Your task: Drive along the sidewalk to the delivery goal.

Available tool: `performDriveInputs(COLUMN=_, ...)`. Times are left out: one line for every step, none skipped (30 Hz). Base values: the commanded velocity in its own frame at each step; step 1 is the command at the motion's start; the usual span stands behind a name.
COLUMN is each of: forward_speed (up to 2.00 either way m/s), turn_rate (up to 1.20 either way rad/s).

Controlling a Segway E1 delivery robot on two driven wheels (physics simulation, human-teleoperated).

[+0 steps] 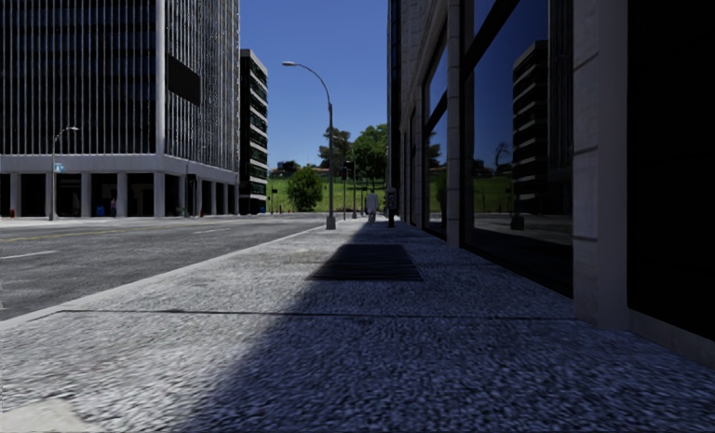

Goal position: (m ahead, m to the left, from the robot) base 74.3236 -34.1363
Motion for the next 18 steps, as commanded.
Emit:
performDriveInputs(forward_speed=2.00, turn_rate=0.00)
performDriveInputs(forward_speed=2.00, turn_rate=0.00)
performDriveInputs(forward_speed=2.00, turn_rate=0.00)
performDriveInputs(forward_speed=2.00, turn_rate=0.00)
performDriveInputs(forward_speed=2.00, turn_rate=0.00)
performDriveInputs(forward_speed=2.00, turn_rate=0.00)
performDriveInputs(forward_speed=2.00, turn_rate=0.00)
performDriveInputs(forward_speed=2.00, turn_rate=0.00)
performDriveInputs(forward_speed=2.00, turn_rate=0.00)
performDriveInputs(forward_speed=2.00, turn_rate=0.00)
performDriveInputs(forward_speed=2.00, turn_rate=0.00)
performDriveInputs(forward_speed=2.00, turn_rate=0.00)
performDriveInputs(forward_speed=2.00, turn_rate=0.00)
performDriveInputs(forward_speed=2.00, turn_rate=0.00)
performDriveInputs(forward_speed=2.00, turn_rate=0.00)
performDriveInputs(forward_speed=2.00, turn_rate=0.00)
performDriveInputs(forward_speed=2.00, turn_rate=0.00)
performDriveInputs(forward_speed=2.00, turn_rate=0.00)
